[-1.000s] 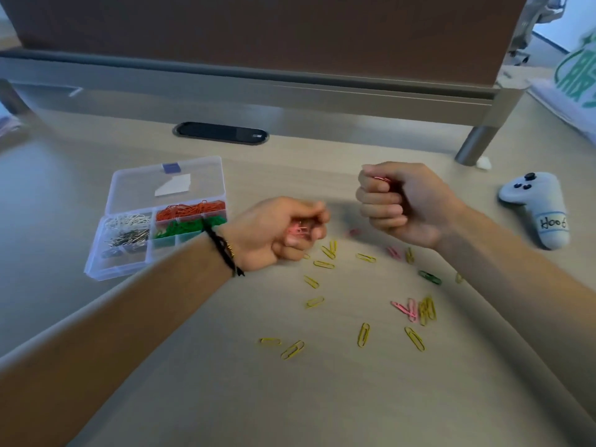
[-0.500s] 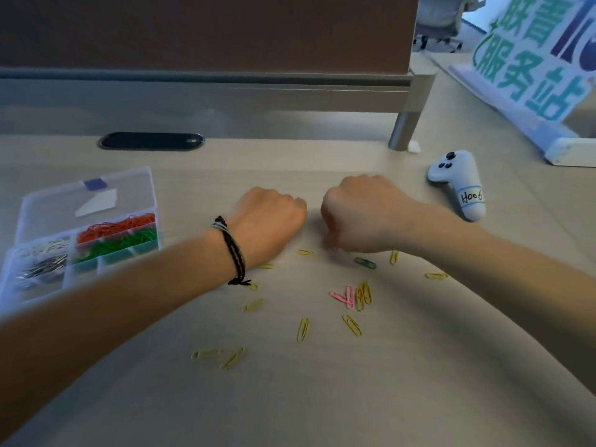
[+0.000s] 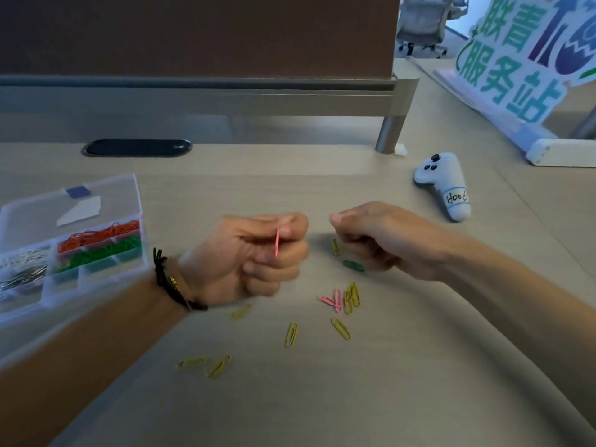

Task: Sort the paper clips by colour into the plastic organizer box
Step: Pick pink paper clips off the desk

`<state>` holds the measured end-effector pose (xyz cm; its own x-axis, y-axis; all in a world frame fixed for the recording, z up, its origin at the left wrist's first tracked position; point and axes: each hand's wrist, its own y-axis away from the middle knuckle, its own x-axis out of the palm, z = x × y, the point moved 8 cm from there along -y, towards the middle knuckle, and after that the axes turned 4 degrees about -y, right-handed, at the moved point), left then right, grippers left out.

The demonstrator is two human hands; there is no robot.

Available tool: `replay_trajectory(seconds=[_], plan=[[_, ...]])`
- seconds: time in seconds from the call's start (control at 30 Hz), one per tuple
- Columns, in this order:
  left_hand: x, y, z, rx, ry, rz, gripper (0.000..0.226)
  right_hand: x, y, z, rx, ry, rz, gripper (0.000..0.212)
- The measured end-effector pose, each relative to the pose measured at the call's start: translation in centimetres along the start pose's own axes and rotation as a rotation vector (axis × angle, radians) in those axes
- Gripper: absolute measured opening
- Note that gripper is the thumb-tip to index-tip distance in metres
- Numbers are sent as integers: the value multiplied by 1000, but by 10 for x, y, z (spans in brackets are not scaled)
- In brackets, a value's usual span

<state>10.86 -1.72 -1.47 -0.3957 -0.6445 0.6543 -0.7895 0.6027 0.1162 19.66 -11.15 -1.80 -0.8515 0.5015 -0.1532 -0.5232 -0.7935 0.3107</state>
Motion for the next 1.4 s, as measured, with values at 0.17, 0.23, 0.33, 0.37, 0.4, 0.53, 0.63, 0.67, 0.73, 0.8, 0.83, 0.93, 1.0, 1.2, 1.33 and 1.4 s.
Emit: replay_trajectory(seconds=[0.17,0.23,0.33,0.37,0.4,0.53,0.63,0.67,0.73,0.8,0.83,0.93,1.0,1.2,1.33,1.4], plan=[[6,-12,26,-12,213,-7,47,-12,24,-22,71,-223,7,31],[-2,-15,29,-2,140,-137,47,-15,28,-27,111,-209,-30,30],[-14,-13,22,41,-225,-402,44,-19,34,-26,112,121,-144,34],[-13,-12,18,52,-298,-443,39,-18,36,-22,81,278,-169,38],[-13,-11,15,53,-322,-461,35,-14,36,-19,49,430,-174,43],[-14,-9,13,13,-233,-443,40,-5,36,-18,22,824,-191,47],[-15,-11,12,32,-118,-447,38,-13,39,-15,42,890,-224,38],[-16,-12,11,49,-66,-449,35,-17,41,-13,41,891,-231,34],[-17,-12,9,75,24,-459,29,-18,43,-3,7,906,-256,27],[-18,-14,9,70,70,-466,25,-4,43,10,-62,970,-256,30],[-19,-14,9,56,81,-472,24,7,42,14,-86,1027,-241,33],[-23,-12,9,18,86,-516,29,37,36,21,-94,1233,-186,40],[-24,-10,8,10,87,-540,35,45,33,25,-93,1338,-152,43],[-30,-7,7,46,196,-620,24,59,33,30,-173,1537,-94,47],[-40,-4,11,72,284,-661,8,81,33,25,-180,1609,-53,30],[-44,-2,10,93,338,-685,15,88,32,27,-183,1619,-35,13]])
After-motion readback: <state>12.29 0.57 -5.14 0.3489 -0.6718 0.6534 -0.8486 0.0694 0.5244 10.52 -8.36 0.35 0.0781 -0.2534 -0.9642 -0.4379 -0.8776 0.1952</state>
